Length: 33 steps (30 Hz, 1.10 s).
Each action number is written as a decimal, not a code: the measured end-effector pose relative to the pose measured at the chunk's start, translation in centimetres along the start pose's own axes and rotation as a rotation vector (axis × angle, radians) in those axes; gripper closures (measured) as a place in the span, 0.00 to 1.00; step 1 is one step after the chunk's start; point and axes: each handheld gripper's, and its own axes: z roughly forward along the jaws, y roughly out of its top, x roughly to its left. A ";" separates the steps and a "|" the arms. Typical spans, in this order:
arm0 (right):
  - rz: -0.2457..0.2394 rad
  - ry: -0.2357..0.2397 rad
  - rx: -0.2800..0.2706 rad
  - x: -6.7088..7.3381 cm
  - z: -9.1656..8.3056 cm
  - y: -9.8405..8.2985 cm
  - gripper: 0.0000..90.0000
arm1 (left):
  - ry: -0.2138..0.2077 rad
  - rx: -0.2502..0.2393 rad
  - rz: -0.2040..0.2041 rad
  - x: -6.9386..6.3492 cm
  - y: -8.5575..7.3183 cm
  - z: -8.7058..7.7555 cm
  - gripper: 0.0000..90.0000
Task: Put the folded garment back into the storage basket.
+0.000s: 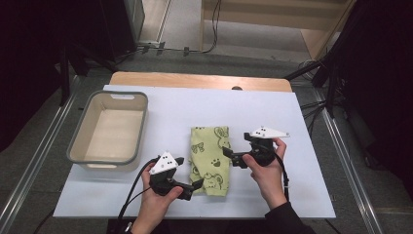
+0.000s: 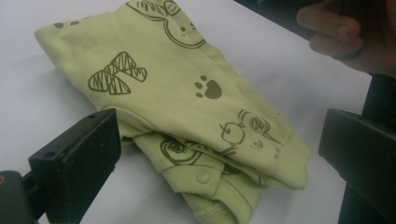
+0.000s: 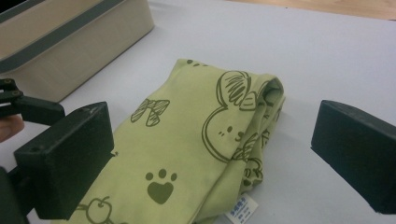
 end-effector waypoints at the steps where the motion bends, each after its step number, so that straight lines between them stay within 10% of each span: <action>1: -0.001 0.001 0.002 -0.1 0.2 0.2 0.05 | -0.003 0.003 0.002 -0.1 -0.1 0.1 0.00; 7: -0.035 -0.040 -0.012 -0.5 1.6 0.7 0.68 | -0.002 0.016 0.007 -0.6 -0.4 0.7 0.00; 12: -0.046 -0.021 -0.022 -1.3 3.4 1.1 0.90 | 0.000 0.036 0.003 -0.6 -0.7 1.2 0.00; 27: -0.065 -0.028 0.193 -3.8 8.6 -0.2 0.92 | -0.006 0.083 -0.002 -0.9 -1.8 2.3 0.00; 33: -0.024 0.004 0.097 -4.6 7.1 0.8 0.63 | -0.012 0.086 -0.004 -0.9 -1.9 2.4 0.00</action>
